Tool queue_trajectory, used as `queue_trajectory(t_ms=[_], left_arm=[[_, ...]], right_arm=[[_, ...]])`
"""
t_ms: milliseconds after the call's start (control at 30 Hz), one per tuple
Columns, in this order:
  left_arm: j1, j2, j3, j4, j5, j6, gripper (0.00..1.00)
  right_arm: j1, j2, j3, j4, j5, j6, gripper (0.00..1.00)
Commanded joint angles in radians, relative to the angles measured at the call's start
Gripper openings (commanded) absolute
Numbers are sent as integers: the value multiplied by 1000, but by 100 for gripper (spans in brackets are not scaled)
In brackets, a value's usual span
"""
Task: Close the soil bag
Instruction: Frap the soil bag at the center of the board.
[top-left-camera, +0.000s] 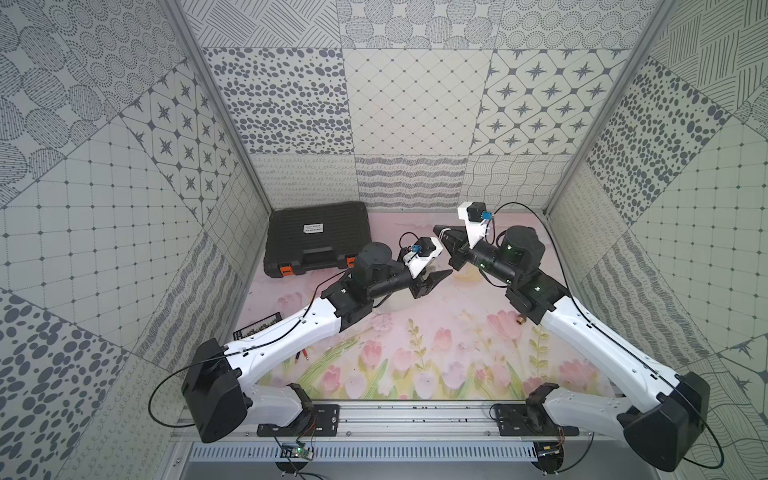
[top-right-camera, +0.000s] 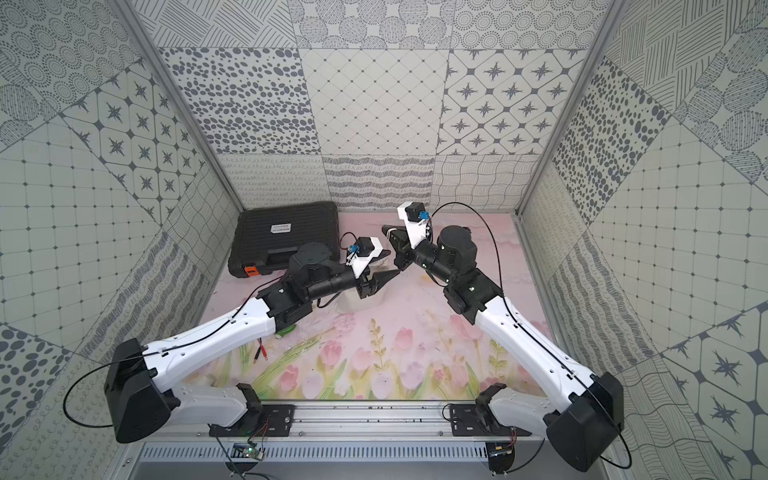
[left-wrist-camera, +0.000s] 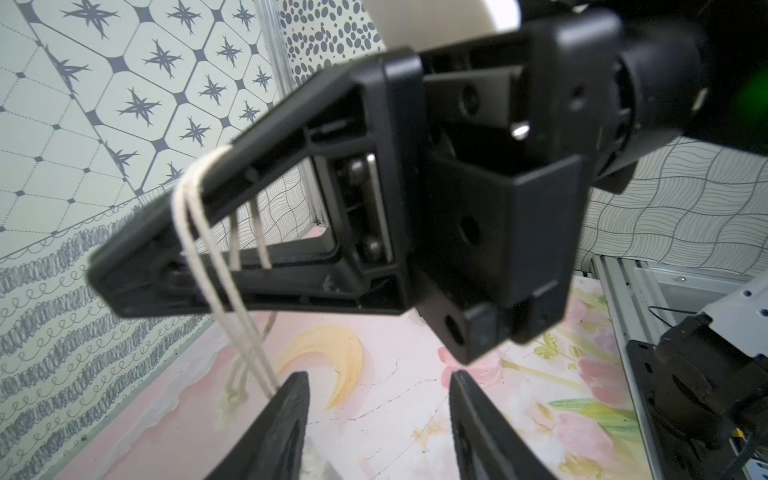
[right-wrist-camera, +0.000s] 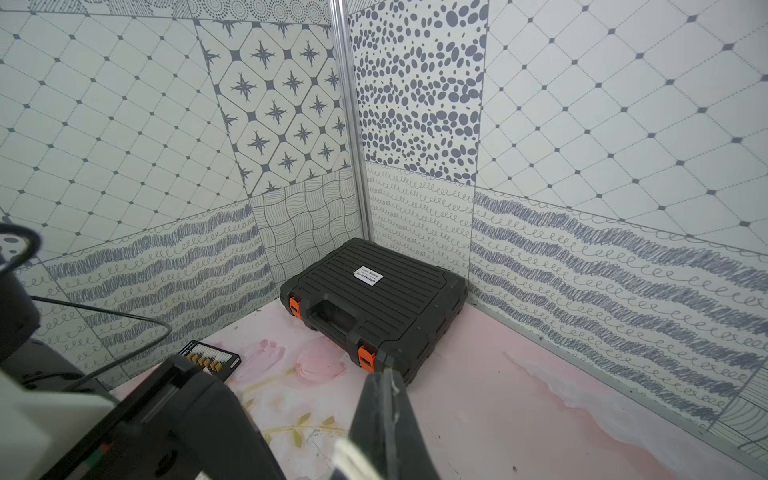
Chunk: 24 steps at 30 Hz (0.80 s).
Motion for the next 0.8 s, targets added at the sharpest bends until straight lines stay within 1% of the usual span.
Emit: queue_trajectory(t_ms=[0, 133, 300, 400, 533, 600, 700, 767], left_arm=[[10, -27, -11, -2, -167, 5, 57], [13, -44, -7, -7, -147, 28, 57], [20, -1, 48, -59, -129, 36, 53], [23, 28, 66, -69, -120, 30, 47], [24, 44, 68, -68, -84, 7, 32], [24, 47, 61, -62, -75, -4, 26], [25, 54, 54, -61, -59, -12, 24], [25, 63, 58, -61, -55, -18, 24]], right_arm=[[17, 9, 44, 16, -1, -32, 0], [21, 8, 41, 9, 10, -43, 0], [23, 3, 47, 10, 10, -44, 0], [24, -4, 50, 6, 13, -48, 0], [24, -14, 48, 2, 30, -57, 0], [24, -14, 49, 3, 34, -59, 0], [24, -12, 52, 5, 35, -61, 0], [25, -8, 57, 6, 30, -60, 0]])
